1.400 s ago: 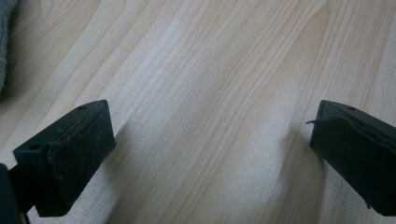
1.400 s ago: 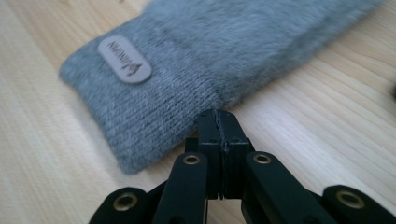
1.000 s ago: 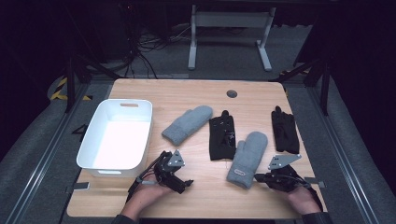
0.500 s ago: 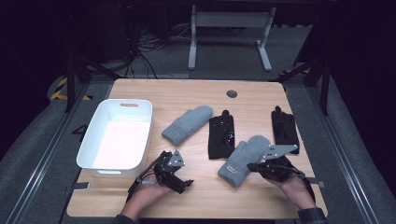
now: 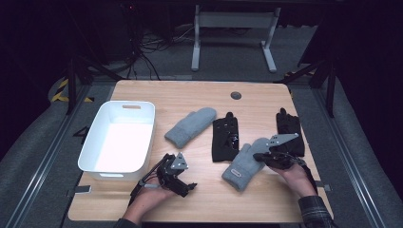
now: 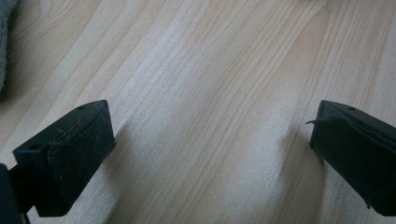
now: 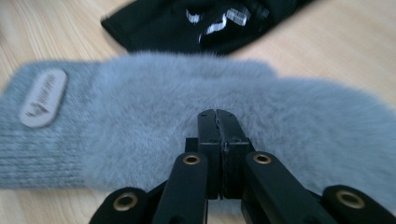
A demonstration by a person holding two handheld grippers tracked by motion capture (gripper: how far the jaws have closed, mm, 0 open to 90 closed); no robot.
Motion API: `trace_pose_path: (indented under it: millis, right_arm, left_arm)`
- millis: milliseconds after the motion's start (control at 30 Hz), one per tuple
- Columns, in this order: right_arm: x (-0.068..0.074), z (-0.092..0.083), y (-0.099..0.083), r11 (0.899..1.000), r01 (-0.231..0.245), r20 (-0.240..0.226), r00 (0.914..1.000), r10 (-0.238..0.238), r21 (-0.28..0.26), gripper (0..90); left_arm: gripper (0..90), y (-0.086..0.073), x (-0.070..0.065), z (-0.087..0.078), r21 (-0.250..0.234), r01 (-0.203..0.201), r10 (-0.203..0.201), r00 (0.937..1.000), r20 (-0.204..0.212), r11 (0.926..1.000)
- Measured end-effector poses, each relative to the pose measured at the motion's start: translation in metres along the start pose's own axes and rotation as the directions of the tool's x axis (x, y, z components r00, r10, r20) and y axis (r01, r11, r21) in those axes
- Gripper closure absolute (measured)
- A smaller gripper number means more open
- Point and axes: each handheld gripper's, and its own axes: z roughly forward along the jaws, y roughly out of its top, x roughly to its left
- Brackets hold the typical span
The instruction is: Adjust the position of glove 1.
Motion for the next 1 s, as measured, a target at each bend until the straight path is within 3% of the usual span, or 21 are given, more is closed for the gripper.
trace_pose_path:
  millis: [233, 467, 700, 800, 933, 967, 1000]
  right_arm:
    - [0.016, 0.002, -0.007, 1.000, 0.014, -0.038, 0.9992, -0.013, 0.023, 90.0]
    - [0.044, 0.000, -0.010, 0.998, 0.049, -0.069, 0.9965, -0.046, 0.037, 90.0]
    - [0.059, 0.002, -0.010, 0.996, 0.078, -0.089, 0.9932, -0.074, 0.037, 90.0]
    - [0.072, 0.004, -0.010, 0.994, 0.105, -0.120, 0.9878, -0.100, 0.034, 90.0]
    - [0.079, 0.004, -0.010, 0.992, 0.120, -0.120, 0.9860, -0.115, 0.030, 90.0]
    - [0.079, 0.003, -0.009, 0.993, 0.116, -0.118, 0.9866, -0.113, 0.023, 90.0]
    - [0.076, -0.002, -0.009, 0.995, 0.102, -0.114, 0.9880, -0.103, -0.017, 90.0]
  left_arm:
    - [0.2, 0.000, 0.000, 0.000, 0.000, 0.000, 0.000, 1.0000, 0.000, 1.0000]
    - [0.2, 0.000, 0.000, 0.000, 0.000, 0.001, -0.001, 1.0000, -0.001, 1.0000]
    - [0.1, 0.000, 0.000, 0.000, 0.000, 0.002, -0.002, 1.0000, 0.000, 1.0000]
    - [0.1, 0.000, 0.000, 0.000, 0.001, 0.002, -0.002, 1.0000, -0.001, 1.0000]
    - [0.2, 0.000, 0.000, 0.000, 0.001, 0.002, -0.002, 1.0000, -0.001, 1.0000]
    - [0.2, 0.000, 0.000, 0.000, 0.001, 0.002, -0.002, 1.0000, -0.001, 1.0000]
    - [0.2, 0.000, 0.000, 0.000, 0.001, 0.002, -0.002, 1.0000, -0.001, 1.0000]
